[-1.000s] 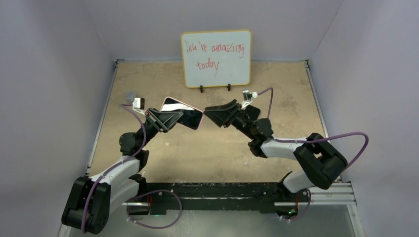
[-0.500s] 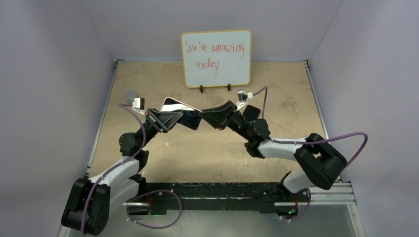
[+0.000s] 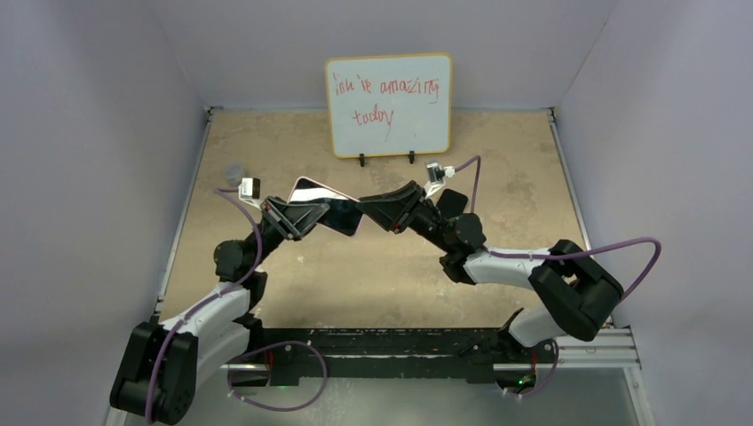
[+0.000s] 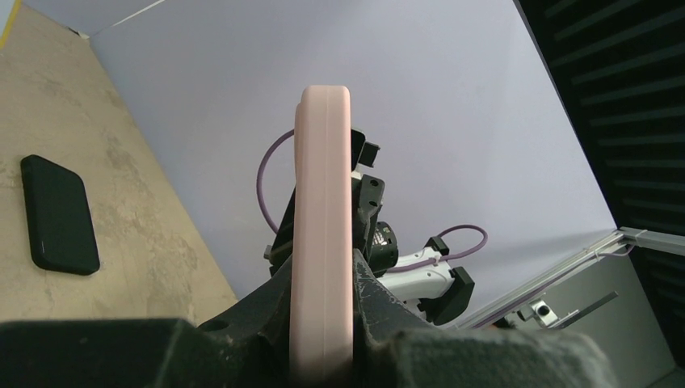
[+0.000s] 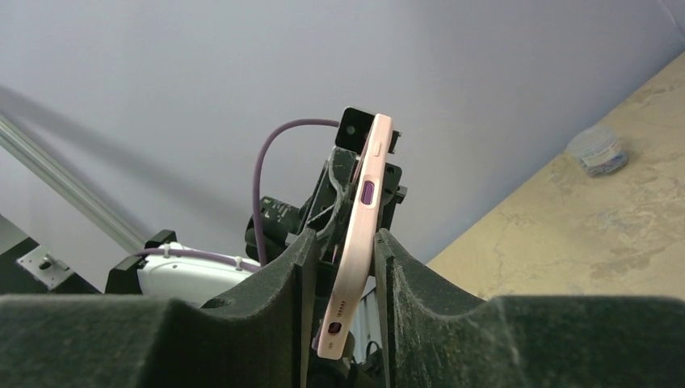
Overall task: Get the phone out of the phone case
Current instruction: Remove the phone case from the phone.
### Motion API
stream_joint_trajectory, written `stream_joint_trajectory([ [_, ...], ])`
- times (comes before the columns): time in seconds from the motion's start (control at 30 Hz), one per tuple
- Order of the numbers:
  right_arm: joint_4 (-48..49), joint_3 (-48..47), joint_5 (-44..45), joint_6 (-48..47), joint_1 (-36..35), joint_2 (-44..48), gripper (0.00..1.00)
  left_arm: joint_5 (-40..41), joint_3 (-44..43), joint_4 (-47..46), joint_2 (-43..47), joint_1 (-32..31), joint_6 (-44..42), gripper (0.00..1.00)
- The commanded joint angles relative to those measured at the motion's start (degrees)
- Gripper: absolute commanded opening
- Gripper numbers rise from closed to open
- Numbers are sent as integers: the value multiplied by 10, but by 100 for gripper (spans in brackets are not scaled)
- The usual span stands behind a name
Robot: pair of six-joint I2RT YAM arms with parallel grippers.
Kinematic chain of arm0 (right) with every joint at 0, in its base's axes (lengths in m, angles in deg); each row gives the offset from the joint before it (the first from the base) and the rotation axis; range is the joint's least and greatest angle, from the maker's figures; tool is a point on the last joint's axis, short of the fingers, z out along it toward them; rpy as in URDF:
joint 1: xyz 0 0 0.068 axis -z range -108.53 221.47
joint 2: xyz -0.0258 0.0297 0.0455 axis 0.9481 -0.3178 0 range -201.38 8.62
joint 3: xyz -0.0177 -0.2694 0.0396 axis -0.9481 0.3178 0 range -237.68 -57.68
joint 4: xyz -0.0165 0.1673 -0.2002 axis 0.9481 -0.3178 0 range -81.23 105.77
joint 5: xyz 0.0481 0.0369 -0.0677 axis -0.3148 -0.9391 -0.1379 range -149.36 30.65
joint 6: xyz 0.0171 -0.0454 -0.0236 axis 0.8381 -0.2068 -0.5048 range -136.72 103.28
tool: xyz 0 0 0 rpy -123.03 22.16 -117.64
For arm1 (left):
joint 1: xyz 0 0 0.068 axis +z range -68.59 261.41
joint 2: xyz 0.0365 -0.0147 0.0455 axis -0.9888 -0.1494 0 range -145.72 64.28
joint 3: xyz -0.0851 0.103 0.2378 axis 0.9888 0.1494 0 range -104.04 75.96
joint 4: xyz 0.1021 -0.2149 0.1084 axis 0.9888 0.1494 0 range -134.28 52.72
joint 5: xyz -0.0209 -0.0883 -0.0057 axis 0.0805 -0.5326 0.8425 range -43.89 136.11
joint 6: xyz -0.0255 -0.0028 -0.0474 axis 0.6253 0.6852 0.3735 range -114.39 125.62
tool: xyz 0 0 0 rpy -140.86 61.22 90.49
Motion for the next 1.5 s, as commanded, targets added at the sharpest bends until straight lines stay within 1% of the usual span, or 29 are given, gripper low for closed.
stream_joint_trajectory([
  [0.0,131,-10,-2,-5,-2,21,35,5,-3,-55,13,0,5,0],
  [0.13,132,-12,-2,-6,-2,20,27,5,-4,-56,12,-1,5,0],
  [0.3,140,-13,-6,2,-2,14,13,5,-2,-57,15,0,5,0],
  [0.4,151,-13,-10,9,-2,11,10,4,0,-58,17,0,4,0],
  [0.53,151,-13,-13,14,-1,18,4,4,4,-74,18,0,7,0],
  [0.7,151,-22,-40,20,3,34,0,-2,8,-88,19,0,8,0],
  [0.8,155,-32,-67,25,8,44,0,-10,8,-120,13,0,12,0],
  [0.9,159,-48,-99,38,11,48,0,-22,6,-172,1,0,19,0],
  [1.1,168,-83,-174,47,11,52,0,-74,-21,-278,-34,0,27,0],
  [1.27,168,-110,-231,60,12,47,0,-92,-32,-279,-26,0,19,0],
  [1.37,161,-103,-232,63,23,50,0,-89,-34,-278,-23,0,20,0],
  [1.43,141,-87,-222,68,37,57,5,-81,-29,-274,-25,0,22,0],
  [1.47,127,-79,-209,65,45,61,15,-75,-26,-264,-25,0,21,0],
])
